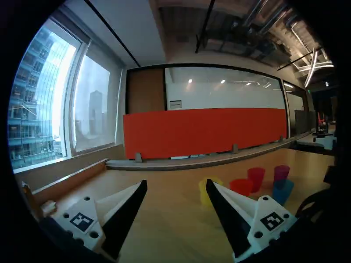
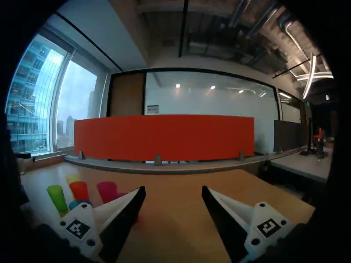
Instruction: Pour water
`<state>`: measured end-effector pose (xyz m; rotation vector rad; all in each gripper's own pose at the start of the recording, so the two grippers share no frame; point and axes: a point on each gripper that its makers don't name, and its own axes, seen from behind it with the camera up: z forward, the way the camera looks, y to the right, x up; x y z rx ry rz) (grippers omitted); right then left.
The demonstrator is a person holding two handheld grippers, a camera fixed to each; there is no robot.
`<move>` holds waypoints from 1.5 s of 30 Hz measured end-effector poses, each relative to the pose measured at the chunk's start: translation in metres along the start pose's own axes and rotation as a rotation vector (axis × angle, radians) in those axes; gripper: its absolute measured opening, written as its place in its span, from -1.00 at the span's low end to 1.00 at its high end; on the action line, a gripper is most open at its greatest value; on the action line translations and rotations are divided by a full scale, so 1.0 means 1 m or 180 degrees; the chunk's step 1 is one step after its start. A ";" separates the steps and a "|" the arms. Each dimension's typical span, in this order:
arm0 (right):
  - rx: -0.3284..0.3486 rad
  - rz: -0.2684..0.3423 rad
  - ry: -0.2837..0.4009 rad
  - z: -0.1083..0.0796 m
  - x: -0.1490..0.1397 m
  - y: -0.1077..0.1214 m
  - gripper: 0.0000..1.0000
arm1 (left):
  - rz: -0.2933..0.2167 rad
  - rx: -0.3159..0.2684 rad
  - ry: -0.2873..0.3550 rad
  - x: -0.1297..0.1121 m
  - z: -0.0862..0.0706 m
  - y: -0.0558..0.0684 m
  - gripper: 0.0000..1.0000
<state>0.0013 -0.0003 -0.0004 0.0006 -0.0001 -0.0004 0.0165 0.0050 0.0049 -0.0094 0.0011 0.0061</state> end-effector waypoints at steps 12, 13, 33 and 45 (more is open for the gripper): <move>0.0106 0.0000 -0.0053 -0.004 0.051 -0.008 0.98 | -0.0097 -0.0114 -0.0054 0.056 0.003 0.000 1.00; 0.0113 0.0004 -0.0056 -0.003 0.056 -0.008 0.98 | -0.0115 -0.0129 -0.0055 0.061 0.003 0.001 1.00; 0.0206 -0.0008 -0.0077 0.000 0.128 -0.009 0.99 | -0.0073 -0.0245 0.0073 0.154 0.011 0.000 1.00; 0.0463 -0.0068 -0.0081 -0.004 0.136 -0.027 0.98 | -0.0149 -0.0611 0.0013 0.158 0.011 0.027 1.00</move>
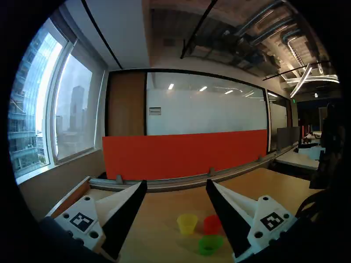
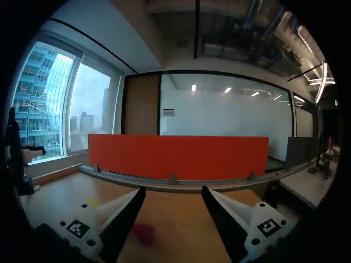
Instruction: Pour water
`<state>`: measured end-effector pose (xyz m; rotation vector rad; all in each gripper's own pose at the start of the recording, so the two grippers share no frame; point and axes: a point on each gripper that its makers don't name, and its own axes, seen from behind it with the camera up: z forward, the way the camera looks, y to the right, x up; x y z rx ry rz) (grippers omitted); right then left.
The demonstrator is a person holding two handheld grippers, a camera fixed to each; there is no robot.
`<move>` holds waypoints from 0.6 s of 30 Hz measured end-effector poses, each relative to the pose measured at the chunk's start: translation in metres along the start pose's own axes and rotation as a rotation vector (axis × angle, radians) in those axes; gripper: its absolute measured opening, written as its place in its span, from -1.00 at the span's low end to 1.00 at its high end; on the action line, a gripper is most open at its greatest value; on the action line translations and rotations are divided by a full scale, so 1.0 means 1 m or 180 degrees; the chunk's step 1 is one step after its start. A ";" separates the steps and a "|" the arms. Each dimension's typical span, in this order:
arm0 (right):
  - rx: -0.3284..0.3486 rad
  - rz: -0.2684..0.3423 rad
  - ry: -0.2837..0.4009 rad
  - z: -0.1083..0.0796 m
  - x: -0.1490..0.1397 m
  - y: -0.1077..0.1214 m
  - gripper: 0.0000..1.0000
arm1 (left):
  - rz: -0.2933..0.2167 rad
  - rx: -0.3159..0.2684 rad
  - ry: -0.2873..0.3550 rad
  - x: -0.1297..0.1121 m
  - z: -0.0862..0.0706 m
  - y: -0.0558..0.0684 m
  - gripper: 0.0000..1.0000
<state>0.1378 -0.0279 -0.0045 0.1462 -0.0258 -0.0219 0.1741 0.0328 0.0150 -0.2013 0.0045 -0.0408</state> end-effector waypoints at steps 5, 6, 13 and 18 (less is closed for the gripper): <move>0.0245 0.0002 -0.0004 -0.004 0.005 -0.015 0.98 | 0.0009 -0.0180 -0.0018 0.003 0.002 0.012 1.00; 0.0296 0.0006 0.0000 -0.005 0.007 -0.018 0.98 | 0.0005 -0.0213 -0.0023 0.004 0.003 0.014 1.00; 0.0675 0.0035 0.0066 -0.015 0.020 -0.042 0.98 | -0.0054 -0.0471 -0.0068 0.006 0.002 0.030 1.00; 0.0841 0.0073 0.0057 -0.016 0.023 -0.052 0.98 | -0.0062 -0.0627 -0.0094 0.006 0.000 0.043 1.00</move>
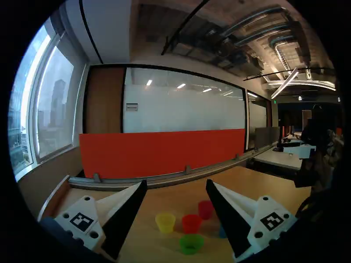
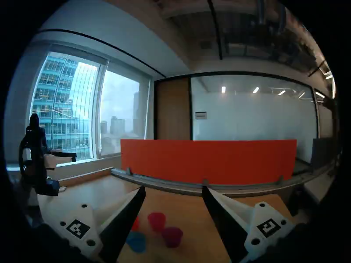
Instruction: Pour water
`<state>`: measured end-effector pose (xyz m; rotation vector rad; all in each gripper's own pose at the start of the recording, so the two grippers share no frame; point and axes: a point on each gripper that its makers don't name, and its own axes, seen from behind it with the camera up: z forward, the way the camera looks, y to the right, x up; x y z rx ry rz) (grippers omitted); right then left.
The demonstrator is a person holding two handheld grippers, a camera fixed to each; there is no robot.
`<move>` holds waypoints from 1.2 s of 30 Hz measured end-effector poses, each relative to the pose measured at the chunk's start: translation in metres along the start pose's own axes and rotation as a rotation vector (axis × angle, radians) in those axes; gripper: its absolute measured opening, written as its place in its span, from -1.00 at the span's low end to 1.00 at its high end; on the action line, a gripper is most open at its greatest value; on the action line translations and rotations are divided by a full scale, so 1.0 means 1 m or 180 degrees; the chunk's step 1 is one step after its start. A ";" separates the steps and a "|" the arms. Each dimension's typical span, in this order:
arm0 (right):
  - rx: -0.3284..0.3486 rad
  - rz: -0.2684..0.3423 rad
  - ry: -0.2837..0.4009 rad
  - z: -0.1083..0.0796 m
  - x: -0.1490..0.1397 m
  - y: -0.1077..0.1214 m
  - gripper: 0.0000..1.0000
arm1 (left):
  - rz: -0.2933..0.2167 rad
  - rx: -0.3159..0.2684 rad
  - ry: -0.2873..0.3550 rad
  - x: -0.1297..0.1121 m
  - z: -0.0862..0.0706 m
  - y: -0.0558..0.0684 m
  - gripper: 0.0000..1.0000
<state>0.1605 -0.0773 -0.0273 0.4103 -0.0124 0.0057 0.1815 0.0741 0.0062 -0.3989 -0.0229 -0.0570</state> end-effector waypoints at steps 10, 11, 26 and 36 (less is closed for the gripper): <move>0.0220 -0.0040 -0.0072 0.003 -0.002 -0.013 0.98 | 0.0036 -0.0213 -0.0040 -0.001 0.000 0.012 1.00; 0.0244 -0.0047 -0.0083 0.003 -0.003 -0.015 0.98 | 0.0042 -0.0230 -0.0046 -0.001 0.000 0.013 1.00; 0.0695 -0.0130 -0.0378 0.009 -0.021 -0.048 0.98 | 0.0145 -0.0556 -0.0253 -0.021 -0.004 0.029 1.00; 0.0866 -0.0191 -0.0531 0.010 -0.044 -0.059 0.98 | 0.0159 -0.0655 -0.0402 -0.044 -0.001 0.029 1.00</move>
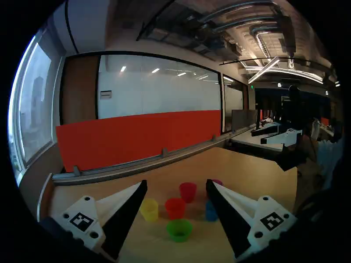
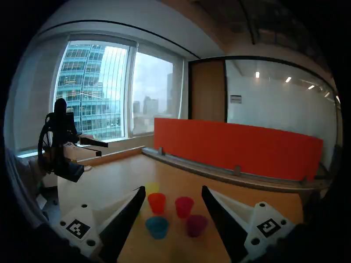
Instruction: Pour water
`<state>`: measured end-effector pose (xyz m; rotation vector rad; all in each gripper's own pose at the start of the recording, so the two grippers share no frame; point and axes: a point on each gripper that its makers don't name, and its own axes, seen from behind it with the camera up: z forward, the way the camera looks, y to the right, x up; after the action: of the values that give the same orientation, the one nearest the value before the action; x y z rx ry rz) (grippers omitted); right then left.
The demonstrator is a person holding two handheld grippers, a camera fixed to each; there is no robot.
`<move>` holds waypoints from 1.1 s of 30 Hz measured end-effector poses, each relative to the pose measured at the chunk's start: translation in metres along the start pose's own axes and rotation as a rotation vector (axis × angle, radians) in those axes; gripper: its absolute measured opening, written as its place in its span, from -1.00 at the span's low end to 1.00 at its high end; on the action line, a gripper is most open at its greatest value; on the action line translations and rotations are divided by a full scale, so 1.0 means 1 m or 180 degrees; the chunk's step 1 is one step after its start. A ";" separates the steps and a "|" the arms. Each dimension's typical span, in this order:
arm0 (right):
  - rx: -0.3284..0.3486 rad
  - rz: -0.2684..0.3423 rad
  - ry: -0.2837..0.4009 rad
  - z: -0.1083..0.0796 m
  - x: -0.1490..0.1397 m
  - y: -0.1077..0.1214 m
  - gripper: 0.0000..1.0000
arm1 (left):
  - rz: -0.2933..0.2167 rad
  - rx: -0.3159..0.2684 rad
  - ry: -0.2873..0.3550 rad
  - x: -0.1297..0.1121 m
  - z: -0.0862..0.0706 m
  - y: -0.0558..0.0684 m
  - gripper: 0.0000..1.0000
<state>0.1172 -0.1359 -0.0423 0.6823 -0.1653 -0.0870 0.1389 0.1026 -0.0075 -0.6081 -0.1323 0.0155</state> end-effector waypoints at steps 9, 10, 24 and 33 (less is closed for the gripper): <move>0.0142 -0.0068 -0.0198 0.009 -0.030 -0.008 0.98 | -0.0005 -0.0073 -0.0113 -0.027 0.009 0.001 1.00; 0.0155 -0.0074 -0.0215 0.011 -0.033 -0.009 0.98 | -0.0007 -0.0081 -0.0130 -0.031 0.009 0.002 1.00; 0.0295 -0.0091 -0.0451 0.029 -0.078 -0.015 0.98 | -0.0006 -0.0173 -0.0386 -0.082 0.021 0.001 1.00; 0.0343 -0.0098 -0.0562 0.040 -0.104 -0.017 0.98 | 0.0001 -0.0254 -0.0537 -0.110 0.029 0.004 1.00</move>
<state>0.0076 -0.1598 -0.0356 0.7849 -0.3310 -0.1691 0.0261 0.1167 0.0002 -0.6863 -0.2975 0.0622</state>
